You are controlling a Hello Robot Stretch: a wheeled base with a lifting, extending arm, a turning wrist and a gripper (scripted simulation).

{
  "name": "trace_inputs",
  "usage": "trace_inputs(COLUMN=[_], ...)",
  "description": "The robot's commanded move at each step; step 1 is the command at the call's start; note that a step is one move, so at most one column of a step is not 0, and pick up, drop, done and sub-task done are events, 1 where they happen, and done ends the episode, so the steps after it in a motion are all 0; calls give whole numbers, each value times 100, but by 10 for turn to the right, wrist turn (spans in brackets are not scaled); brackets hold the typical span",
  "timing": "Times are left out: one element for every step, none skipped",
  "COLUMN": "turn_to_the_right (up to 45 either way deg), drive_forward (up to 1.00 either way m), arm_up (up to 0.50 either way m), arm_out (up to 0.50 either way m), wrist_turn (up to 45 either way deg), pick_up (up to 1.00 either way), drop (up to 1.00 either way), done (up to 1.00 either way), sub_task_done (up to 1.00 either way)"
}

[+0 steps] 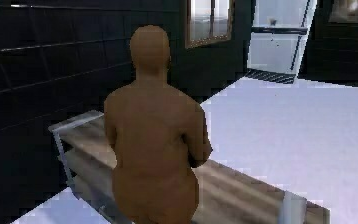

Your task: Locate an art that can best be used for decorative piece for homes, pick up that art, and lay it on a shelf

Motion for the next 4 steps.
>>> trace_inputs(turn_to_the_right=[450, 270, -450, -330], drive_forward=[0, 0, 0, 0], arm_up=[0, 0, 0, 0], arm_out=[0, 0, 0, 0], wrist_turn=[0, 0, 0, 0], pick_up=[0, 0, 0, 0], drop=[0, 0, 0, 0], done=[0, 0, 0, 0], sub_task_done=[0, 0, 0, 0])
